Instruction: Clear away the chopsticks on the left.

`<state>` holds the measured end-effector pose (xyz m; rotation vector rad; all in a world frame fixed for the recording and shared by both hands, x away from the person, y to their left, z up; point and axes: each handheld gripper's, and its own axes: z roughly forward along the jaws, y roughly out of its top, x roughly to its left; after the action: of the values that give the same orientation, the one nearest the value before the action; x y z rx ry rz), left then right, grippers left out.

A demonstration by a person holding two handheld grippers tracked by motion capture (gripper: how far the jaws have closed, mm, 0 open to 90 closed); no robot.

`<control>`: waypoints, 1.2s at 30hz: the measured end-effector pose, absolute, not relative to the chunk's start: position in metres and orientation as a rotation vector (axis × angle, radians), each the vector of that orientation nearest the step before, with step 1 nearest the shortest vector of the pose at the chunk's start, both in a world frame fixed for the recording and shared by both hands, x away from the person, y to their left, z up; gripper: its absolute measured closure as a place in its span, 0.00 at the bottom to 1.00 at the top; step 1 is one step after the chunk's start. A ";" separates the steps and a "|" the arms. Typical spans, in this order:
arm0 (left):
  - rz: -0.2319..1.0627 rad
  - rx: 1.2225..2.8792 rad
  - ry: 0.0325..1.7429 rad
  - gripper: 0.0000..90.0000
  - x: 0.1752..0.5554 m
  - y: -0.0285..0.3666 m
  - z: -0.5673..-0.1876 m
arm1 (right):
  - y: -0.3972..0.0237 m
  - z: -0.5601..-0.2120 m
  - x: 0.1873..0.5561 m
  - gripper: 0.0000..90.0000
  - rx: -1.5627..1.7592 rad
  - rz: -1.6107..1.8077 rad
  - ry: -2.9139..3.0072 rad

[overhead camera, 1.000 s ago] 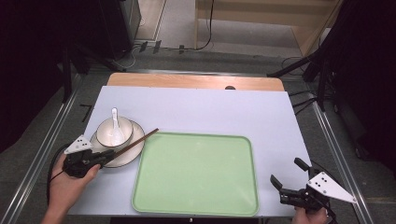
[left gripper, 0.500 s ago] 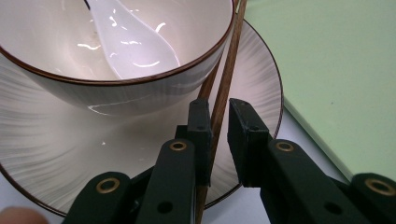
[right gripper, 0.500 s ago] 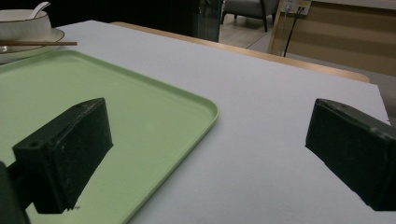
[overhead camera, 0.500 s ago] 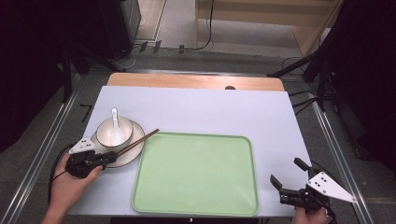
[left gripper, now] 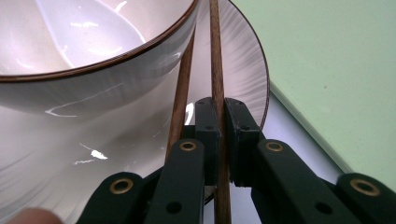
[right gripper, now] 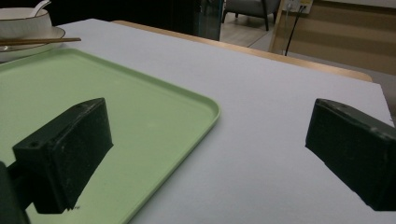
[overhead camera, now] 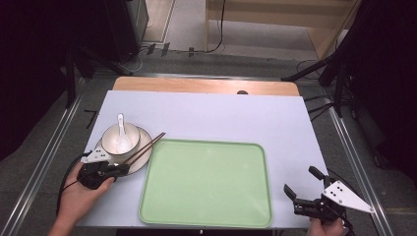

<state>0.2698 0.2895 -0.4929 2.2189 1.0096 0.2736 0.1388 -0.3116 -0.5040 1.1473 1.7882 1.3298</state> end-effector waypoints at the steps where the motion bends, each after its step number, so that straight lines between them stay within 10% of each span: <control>1: 0.274 2.219 1.010 0.95 0.270 0.289 -0.493 | -0.312 -0.504 0.139 0.01 1.146 1.330 1.789; 36: 0.039 2.121 1.120 0.94 0.227 0.193 -0.518 | -0.311 -0.504 0.139 0.01 1.142 1.323 1.790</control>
<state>0.2267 0.1932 -0.5178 2.1211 1.1201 0.0393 0.1390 -0.3106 -0.5039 1.1419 1.7902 1.3235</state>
